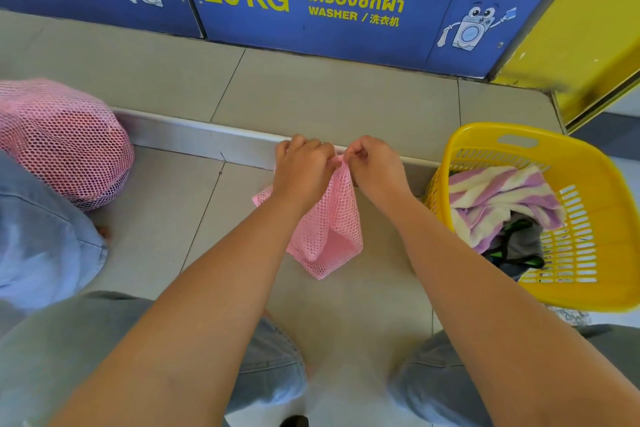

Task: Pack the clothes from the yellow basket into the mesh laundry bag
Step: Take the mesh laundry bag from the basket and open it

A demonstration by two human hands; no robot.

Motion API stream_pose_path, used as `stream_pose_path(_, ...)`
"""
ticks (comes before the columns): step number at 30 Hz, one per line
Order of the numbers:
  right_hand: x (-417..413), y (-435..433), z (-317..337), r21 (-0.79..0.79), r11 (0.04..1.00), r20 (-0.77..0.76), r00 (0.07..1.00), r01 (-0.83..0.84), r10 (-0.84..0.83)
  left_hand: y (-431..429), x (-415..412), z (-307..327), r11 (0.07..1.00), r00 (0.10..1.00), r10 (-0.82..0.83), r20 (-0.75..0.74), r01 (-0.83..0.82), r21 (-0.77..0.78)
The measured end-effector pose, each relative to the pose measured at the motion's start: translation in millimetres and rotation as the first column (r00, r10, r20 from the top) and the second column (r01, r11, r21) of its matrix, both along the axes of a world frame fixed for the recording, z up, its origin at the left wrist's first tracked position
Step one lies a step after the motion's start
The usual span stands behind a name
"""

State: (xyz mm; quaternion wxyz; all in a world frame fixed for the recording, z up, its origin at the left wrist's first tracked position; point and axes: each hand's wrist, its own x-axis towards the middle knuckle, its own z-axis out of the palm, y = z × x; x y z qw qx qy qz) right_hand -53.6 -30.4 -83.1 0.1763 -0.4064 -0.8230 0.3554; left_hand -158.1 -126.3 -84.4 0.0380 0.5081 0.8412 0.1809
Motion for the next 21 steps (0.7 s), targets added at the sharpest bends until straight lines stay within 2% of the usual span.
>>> stream_pose_path(10, 4.0, 23.6, 2.4, 0.048, 0.988, 0.073, 0.986, 0.149, -0.152, -37.3, -32.8, -3.4, 1.0, 0.995, 0.02, -0.102, -0.022, -0.015)
stream_pose_path(13, 5.3, 27.3, 3.5, 0.06, 0.981, 0.059, 0.98, 0.187, -0.19, -52.0, -43.4, -7.7, 0.995, 0.99, 0.046, -0.137, -0.058, -0.083)
stream_pose_path(17, 7.5, 29.8, 4.0, 0.061, 0.984, 0.038, 0.984, 0.17, -0.172, -68.7, -50.2, -14.5, 0.953, 0.979, 0.044, -0.197, -0.1, -0.287)
stream_pose_path(19, 4.8, 25.7, 3.7, 0.053, 0.994, 0.017, 0.995, 0.099, -0.1, -64.7, -43.4, -15.5, 0.955, 0.992, 0.021, -0.125, -0.057, -0.29)
stream_pose_path(21, 0.5, 19.6, 3.9, 0.042, 0.999, -0.005, 1.0, 0.031, -0.031, -48.5, -28.5, -12.3, 0.98, 1.0, 0.009, 0.01, -0.007, -0.199)
